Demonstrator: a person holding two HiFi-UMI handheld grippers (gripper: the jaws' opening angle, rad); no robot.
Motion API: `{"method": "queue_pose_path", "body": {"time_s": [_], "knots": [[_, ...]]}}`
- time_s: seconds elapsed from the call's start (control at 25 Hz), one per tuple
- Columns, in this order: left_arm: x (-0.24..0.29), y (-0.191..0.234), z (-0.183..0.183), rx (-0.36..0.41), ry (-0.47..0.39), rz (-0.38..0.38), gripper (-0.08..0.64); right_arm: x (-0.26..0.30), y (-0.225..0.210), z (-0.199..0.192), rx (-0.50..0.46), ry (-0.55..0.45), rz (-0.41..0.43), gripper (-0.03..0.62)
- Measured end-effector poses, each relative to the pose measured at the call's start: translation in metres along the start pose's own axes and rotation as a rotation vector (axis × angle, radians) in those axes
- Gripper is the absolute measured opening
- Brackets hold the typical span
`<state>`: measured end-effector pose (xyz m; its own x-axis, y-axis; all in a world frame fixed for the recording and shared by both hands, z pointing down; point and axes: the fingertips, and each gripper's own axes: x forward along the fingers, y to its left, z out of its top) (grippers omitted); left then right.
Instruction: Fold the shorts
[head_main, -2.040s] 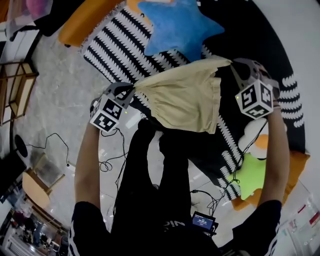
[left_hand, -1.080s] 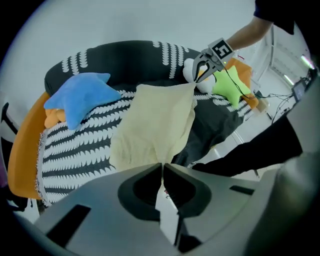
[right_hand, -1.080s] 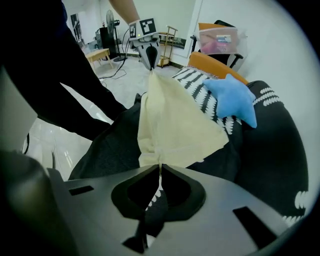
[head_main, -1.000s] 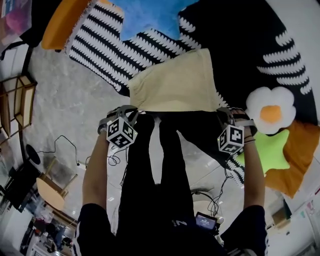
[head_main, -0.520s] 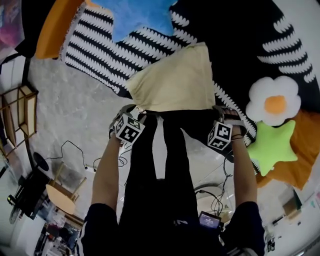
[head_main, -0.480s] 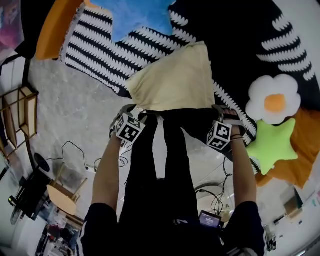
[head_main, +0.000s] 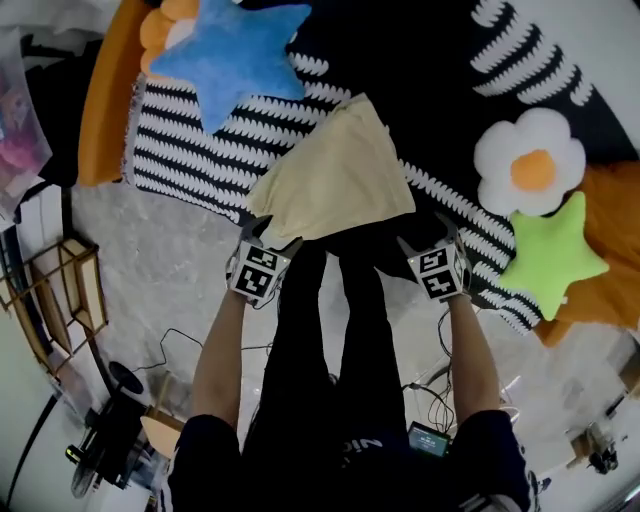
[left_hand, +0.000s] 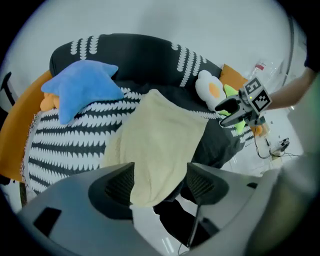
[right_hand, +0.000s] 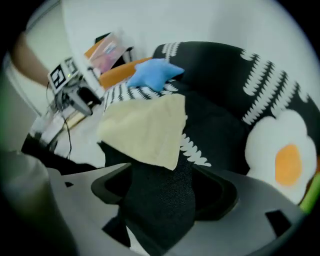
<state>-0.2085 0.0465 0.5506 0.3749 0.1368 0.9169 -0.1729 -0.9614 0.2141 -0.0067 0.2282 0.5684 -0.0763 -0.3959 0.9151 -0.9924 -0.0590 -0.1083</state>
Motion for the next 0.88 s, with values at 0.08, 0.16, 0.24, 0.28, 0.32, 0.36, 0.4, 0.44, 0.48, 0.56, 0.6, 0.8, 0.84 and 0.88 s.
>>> {"method": "queue_pose_path", "body": {"time_s": [0.08, 0.16, 0.24, 0.28, 0.32, 0.36, 0.4, 0.44, 0.48, 0.56, 0.6, 0.8, 0.84, 0.88], "knots": [[0.001, 0.009, 0.025, 0.031, -0.019, 0.003, 0.313, -0.007, -0.006, 0.008, 0.226, -0.076, -0.021, 0.354], [0.004, 0.018, 0.052, 0.051, -0.036, 0.002, 0.313, -0.009, -0.015, 0.013, 0.427, -0.148, -0.045, 0.317], [0.010, 0.023, 0.081, 0.060, -0.053, -0.002, 0.313, -0.010, -0.026, 0.012, 0.598, -0.202, -0.065, 0.272], [0.013, 0.025, 0.095, 0.065, -0.059, -0.006, 0.313, -0.009, -0.032, 0.011, 0.670, -0.223, -0.077, 0.254], [0.017, 0.027, 0.110, 0.074, -0.064, -0.013, 0.313, -0.008, -0.037, 0.010, 0.733, -0.240, -0.090, 0.241], [0.021, 0.029, 0.124, 0.089, -0.069, -0.021, 0.313, -0.006, -0.041, 0.007, 0.785, -0.252, -0.104, 0.233], [0.027, 0.031, 0.139, 0.111, -0.071, -0.032, 0.313, -0.004, -0.044, 0.005, 0.828, -0.259, -0.119, 0.225], [0.033, 0.033, 0.153, 0.136, -0.071, -0.044, 0.313, -0.001, -0.047, 0.002, 0.861, -0.262, -0.132, 0.219], [0.040, 0.035, 0.168, 0.163, -0.069, -0.054, 0.313, 0.002, -0.050, 0.000, 0.883, -0.262, -0.141, 0.208], [0.054, 0.040, 0.196, 0.214, -0.064, -0.068, 0.313, 0.011, -0.055, -0.004, 0.906, -0.259, -0.143, 0.190], [0.061, 0.043, 0.210, 0.235, -0.061, -0.075, 0.313, 0.017, -0.056, -0.006, 0.917, -0.258, -0.138, 0.184], [0.105, 0.046, 0.261, 0.301, -0.003, -0.153, 0.313, 0.034, -0.045, -0.008, 0.962, -0.275, -0.112, 0.186], [0.115, 0.046, 0.265, 0.323, 0.026, -0.165, 0.313, 0.036, -0.044, -0.007, 0.962, -0.278, -0.111, 0.186], [0.125, 0.045, 0.268, 0.354, 0.059, -0.177, 0.310, 0.037, -0.042, -0.007, 0.965, -0.284, -0.110, 0.186]]}}
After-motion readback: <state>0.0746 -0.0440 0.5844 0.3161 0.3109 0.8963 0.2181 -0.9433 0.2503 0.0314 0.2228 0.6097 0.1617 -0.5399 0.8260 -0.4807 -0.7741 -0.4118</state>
